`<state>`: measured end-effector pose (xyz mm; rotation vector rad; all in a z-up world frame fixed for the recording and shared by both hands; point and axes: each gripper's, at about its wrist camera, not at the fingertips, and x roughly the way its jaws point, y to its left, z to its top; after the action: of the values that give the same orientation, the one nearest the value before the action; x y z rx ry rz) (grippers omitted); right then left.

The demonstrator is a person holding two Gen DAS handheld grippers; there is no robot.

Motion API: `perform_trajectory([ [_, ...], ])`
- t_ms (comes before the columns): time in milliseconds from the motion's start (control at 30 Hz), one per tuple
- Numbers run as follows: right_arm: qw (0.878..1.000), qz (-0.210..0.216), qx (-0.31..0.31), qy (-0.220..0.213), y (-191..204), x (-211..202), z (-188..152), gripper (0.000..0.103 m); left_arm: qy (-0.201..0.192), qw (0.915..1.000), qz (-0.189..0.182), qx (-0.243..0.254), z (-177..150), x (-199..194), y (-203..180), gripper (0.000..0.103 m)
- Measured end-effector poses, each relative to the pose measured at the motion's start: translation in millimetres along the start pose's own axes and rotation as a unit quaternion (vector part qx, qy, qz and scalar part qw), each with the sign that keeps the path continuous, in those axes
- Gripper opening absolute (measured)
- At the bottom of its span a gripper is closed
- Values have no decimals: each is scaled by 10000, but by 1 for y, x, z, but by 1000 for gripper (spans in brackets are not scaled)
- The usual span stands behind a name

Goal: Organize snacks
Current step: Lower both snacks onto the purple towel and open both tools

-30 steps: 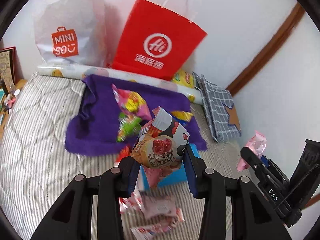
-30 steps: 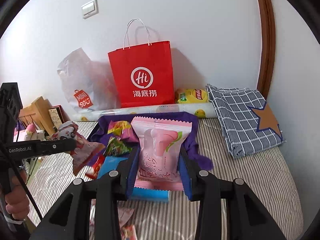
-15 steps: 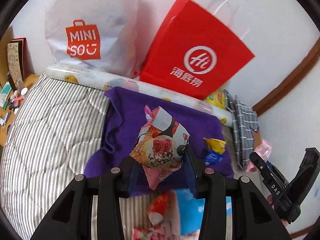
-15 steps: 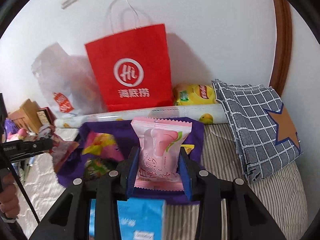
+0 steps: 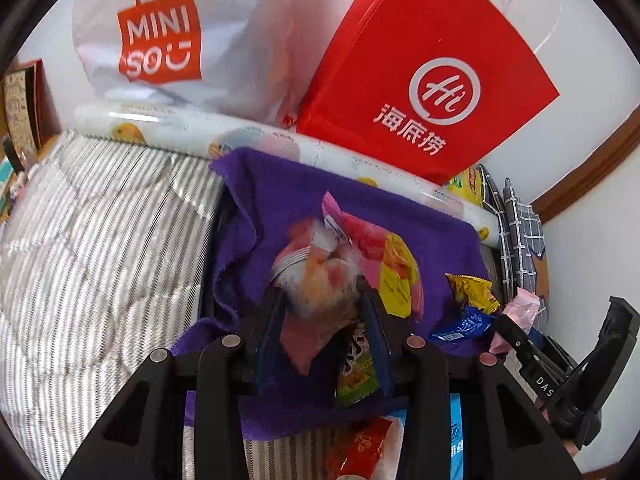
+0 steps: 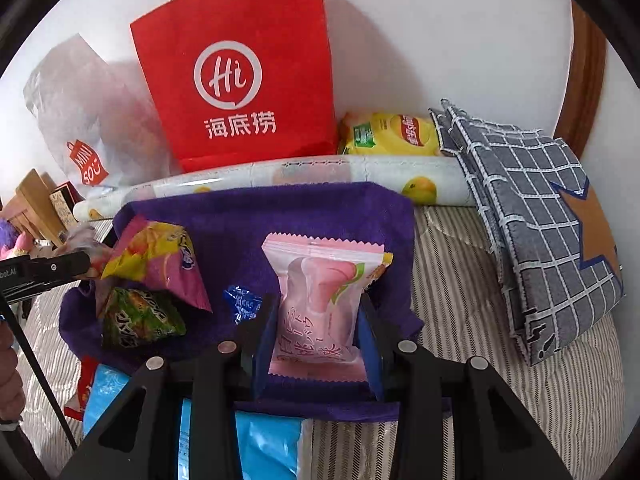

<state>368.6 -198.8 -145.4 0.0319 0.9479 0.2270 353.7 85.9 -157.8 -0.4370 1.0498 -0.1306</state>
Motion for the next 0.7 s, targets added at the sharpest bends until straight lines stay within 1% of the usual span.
perform_trajectory([
  [133,9999,43,8,98,0,6,-1,37,99,9999,-120,-27,-2,6,0,39],
  [367,9999,84,84,75,-2,7,-1,38,184,9998,-56,62,-6,6,-6,39],
  [467,9999,45,123,67,-3,6,-1,39,217,9997,-36,91,-7,3,-8,48],
  [533,9999,24,134,62,-3,3,-1,43,187,9998,-2,117,-8,-2,-9,55],
  [633,9999,-14,144,-47,-2,-7,0,52,136,9997,86,172,-10,-9,-12,58],
  [700,9997,-15,143,-184,0,-19,-1,61,108,9997,123,204,-13,-16,-13,59],
])
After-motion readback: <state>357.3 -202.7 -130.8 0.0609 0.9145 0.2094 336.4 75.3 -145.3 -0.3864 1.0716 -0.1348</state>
